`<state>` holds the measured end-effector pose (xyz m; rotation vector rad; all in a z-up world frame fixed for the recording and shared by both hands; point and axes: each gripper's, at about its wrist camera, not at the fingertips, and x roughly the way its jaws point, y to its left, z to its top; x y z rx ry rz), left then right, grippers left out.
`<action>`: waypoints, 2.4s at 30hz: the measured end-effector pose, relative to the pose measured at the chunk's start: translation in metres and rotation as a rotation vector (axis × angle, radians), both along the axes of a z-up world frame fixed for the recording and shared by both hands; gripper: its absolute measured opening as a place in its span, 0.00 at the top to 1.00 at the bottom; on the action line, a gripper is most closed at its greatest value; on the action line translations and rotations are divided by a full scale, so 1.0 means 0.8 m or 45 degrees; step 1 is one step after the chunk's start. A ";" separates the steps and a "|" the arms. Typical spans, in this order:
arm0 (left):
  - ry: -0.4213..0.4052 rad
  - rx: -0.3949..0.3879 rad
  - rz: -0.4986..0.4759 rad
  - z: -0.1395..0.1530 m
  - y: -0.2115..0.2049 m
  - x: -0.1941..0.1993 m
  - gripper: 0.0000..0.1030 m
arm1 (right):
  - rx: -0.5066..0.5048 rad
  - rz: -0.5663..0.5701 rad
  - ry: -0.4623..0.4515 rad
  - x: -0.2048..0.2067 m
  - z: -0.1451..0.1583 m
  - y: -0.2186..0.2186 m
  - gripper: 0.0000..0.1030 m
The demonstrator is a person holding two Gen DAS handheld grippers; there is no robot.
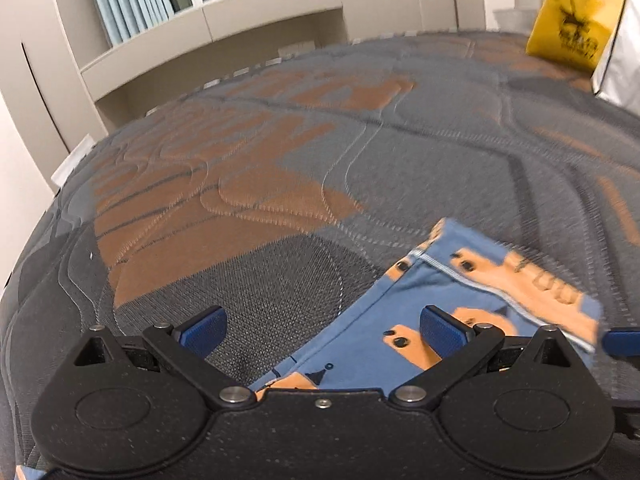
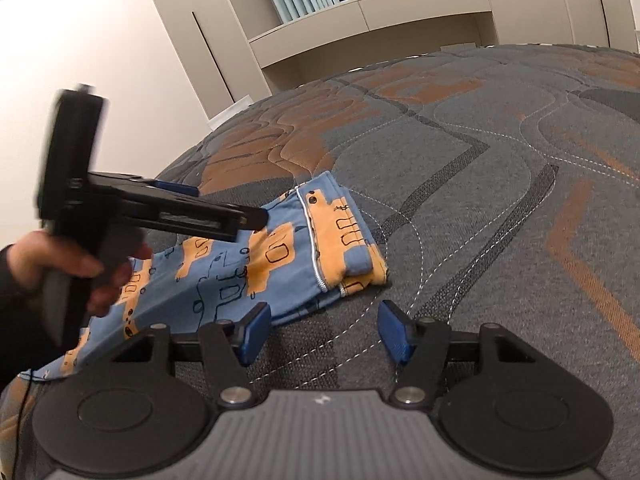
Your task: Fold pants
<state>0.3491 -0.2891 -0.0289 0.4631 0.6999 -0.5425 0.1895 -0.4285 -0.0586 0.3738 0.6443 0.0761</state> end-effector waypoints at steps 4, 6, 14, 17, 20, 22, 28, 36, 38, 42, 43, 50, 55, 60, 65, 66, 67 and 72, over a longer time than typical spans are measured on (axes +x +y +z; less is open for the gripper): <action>0.019 -0.033 0.023 -0.007 0.001 0.010 0.00 | 0.005 -0.003 0.000 0.001 -0.001 0.000 0.37; 0.046 -0.055 0.048 -0.005 0.003 0.015 0.00 | 0.013 -0.005 -0.001 0.001 -0.002 0.000 0.37; 0.085 -0.122 0.076 0.023 0.009 0.000 0.01 | 0.163 -0.058 -0.028 0.003 -0.010 -0.008 0.48; 0.137 -0.185 0.047 0.034 0.009 -0.007 0.01 | 0.268 -0.075 -0.028 0.007 -0.016 -0.012 0.49; 0.213 -0.258 0.015 0.042 0.004 -0.009 0.01 | 0.329 -0.137 -0.043 0.010 -0.021 -0.016 0.52; 0.274 -0.292 0.015 0.043 0.000 -0.008 0.02 | 0.390 -0.195 -0.051 0.011 -0.025 -0.022 0.63; 0.399 -0.346 0.023 0.042 -0.014 0.004 0.09 | 0.275 -0.251 -0.062 0.017 -0.023 -0.011 0.78; 0.575 -0.400 0.002 0.048 -0.031 0.014 0.10 | -0.171 -0.153 -0.154 0.017 0.004 0.053 0.86; 0.586 -0.369 -0.010 0.050 -0.038 0.015 0.10 | -0.340 -0.113 -0.196 0.013 0.011 0.078 0.86; 0.613 -0.317 -0.016 0.054 -0.042 0.022 0.10 | -0.703 -0.010 -0.259 0.012 0.011 0.136 0.87; 0.617 -0.308 -0.014 0.054 -0.042 0.023 0.11 | -0.773 0.013 -0.267 0.013 0.009 0.147 0.87; 0.577 -0.261 0.005 0.051 -0.028 0.018 0.37 | -1.044 0.098 -0.313 0.010 -0.006 0.191 0.87; 0.580 -0.294 0.027 0.049 -0.016 0.013 0.78 | -1.024 0.092 -0.311 0.006 -0.002 0.190 0.87; 0.554 -0.393 0.058 0.055 0.004 0.006 0.89 | -1.031 0.072 -0.342 -0.001 -0.002 0.189 0.87; 0.508 -0.465 0.084 0.070 0.041 -0.012 0.89 | -1.045 0.040 -0.439 -0.016 0.007 0.192 0.87; 0.498 -0.473 0.088 0.075 0.051 -0.017 0.89 | -1.041 0.044 -0.449 -0.020 0.010 0.195 0.87; 0.483 -0.479 0.094 0.080 0.063 -0.023 0.89 | -1.022 0.055 -0.454 -0.022 0.014 0.198 0.87; 0.399 -0.533 0.150 0.102 0.135 -0.057 0.89 | -0.922 0.154 -0.504 -0.039 0.033 0.243 0.87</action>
